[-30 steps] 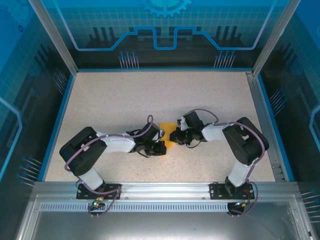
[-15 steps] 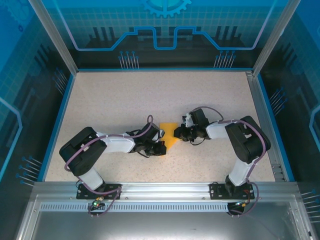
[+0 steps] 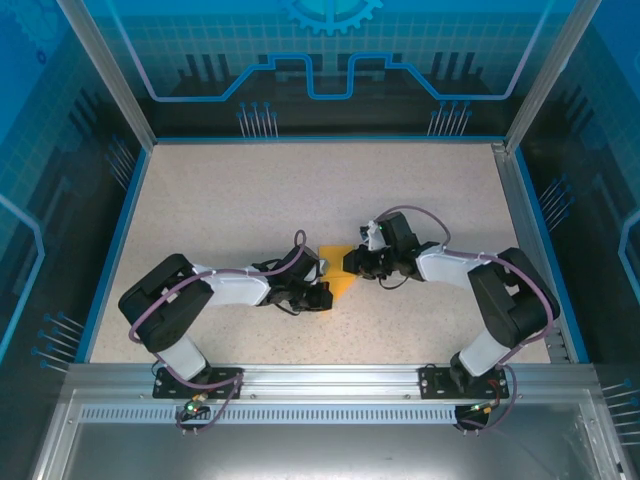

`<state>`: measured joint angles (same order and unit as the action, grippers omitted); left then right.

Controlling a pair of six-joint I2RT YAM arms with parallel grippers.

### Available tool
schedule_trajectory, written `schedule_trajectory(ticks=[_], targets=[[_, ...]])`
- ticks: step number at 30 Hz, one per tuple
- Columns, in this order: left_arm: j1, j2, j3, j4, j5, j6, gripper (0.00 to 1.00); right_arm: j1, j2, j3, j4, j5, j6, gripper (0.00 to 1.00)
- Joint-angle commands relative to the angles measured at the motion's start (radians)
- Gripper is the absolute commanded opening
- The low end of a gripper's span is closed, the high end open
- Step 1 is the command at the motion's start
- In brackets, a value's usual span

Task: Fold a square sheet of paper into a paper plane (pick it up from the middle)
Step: Third fold the triangle at the center of the table.

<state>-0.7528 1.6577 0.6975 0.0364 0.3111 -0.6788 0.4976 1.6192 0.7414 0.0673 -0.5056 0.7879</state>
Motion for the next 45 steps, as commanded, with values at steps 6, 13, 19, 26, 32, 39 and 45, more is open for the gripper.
schedule_trajectory(ticks=[6,13,19,26,32,39,45], targets=[[-0.004,0.001,-0.016,-0.083,-0.026,0.018,0.03,0.077,0.106,0.023,-0.001,0.007,0.056,0.17],[-0.005,-0.012,-0.019,-0.077,-0.005,0.015,0.04,0.075,0.162,-0.001,0.014,0.038,0.066,0.15],[-0.004,-0.051,-0.028,-0.122,0.017,0.022,0.05,0.074,0.187,-0.004,0.016,0.041,0.064,0.14],[-0.004,-0.061,-0.057,-0.122,0.015,0.012,0.06,0.075,0.189,0.003,0.001,0.045,0.056,0.14],[-0.004,-0.068,-0.077,-0.140,0.019,0.005,0.06,0.075,0.188,0.009,-0.006,0.041,0.051,0.14],[-0.003,-0.108,-0.109,-0.140,0.038,-0.008,0.06,0.075,0.181,0.022,-0.011,0.041,0.051,0.14],[0.013,-0.192,-0.068,-0.144,0.032,-0.027,0.08,0.071,0.132,0.033,0.020,-0.007,0.063,0.19]])
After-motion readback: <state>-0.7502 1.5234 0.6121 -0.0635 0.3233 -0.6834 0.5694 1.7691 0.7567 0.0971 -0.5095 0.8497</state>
